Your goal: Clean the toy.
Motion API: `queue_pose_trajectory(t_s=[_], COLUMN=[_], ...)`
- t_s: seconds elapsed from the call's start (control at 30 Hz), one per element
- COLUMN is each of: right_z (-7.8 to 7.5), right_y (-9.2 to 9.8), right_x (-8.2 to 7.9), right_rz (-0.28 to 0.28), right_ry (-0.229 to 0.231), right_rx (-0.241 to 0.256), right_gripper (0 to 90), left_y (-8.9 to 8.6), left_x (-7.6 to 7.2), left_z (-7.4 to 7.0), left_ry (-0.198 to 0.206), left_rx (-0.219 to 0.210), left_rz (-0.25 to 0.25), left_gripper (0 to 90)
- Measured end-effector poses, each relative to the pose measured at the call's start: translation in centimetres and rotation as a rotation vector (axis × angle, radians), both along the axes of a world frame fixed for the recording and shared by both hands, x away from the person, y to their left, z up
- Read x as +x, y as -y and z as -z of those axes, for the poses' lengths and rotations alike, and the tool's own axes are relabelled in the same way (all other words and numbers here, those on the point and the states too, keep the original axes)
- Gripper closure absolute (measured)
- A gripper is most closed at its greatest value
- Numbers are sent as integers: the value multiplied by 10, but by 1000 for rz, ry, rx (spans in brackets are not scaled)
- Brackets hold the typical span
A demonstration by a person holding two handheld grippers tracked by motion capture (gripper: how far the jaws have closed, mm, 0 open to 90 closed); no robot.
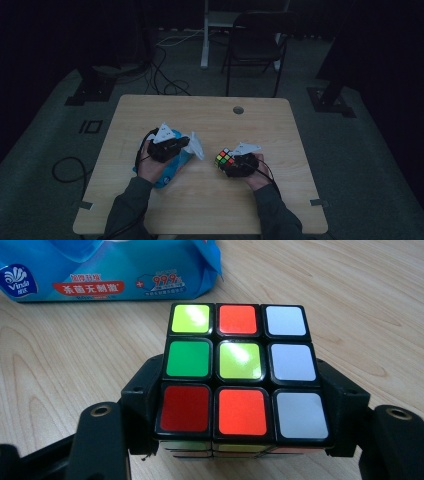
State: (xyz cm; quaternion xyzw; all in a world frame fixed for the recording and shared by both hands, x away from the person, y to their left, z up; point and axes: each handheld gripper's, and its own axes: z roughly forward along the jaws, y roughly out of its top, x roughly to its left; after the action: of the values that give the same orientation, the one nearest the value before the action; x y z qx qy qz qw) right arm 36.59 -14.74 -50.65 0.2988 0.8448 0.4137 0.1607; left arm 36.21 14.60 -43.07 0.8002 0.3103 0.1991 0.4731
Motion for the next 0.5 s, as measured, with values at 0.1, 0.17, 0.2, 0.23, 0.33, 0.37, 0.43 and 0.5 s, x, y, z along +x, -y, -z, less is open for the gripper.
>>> queue_pose_trajectory(t_s=[0.1, 0.17, 0.2, 0.23, 0.33, 0.37, 0.43, 0.5], right_z=[1, 1, 1, 1, 2, 2, 2, 2], right_y=[-2, -3, -3, -3, -5, -5, -5, -6], right_x=[-1, -1, -1, -1, -2, -2, -2, -2], right_rz=[-5, -5, -8, -8, -13, -12, -14, -18], right_ry=[0, -4, -3, -3, -4, -6, -7, -8], right_rx=[-2, -1, -3, -3, -4, -4, -3, -3], right_gripper=[338, 338, 339, 339, 338, 338, 338, 338], left_y=[5, 9, 11, 11, 17, 19, 23, 27], left_x=[1, 1, 2, 2, 3, 3, 4, 5], left_z=[-2, -3, -4, -4, -6, -6, -6, -6], left_ry=[4, 7, 9, 9, 12, 11, 13, 14], left_rx=[-6, -7, -6, -6, -12, -14, -13, -12], left_rz=[5, 14, 19, 19, 32, 34, 39, 46], left_gripper=[864, 864, 864, 864, 864, 864, 864, 864])
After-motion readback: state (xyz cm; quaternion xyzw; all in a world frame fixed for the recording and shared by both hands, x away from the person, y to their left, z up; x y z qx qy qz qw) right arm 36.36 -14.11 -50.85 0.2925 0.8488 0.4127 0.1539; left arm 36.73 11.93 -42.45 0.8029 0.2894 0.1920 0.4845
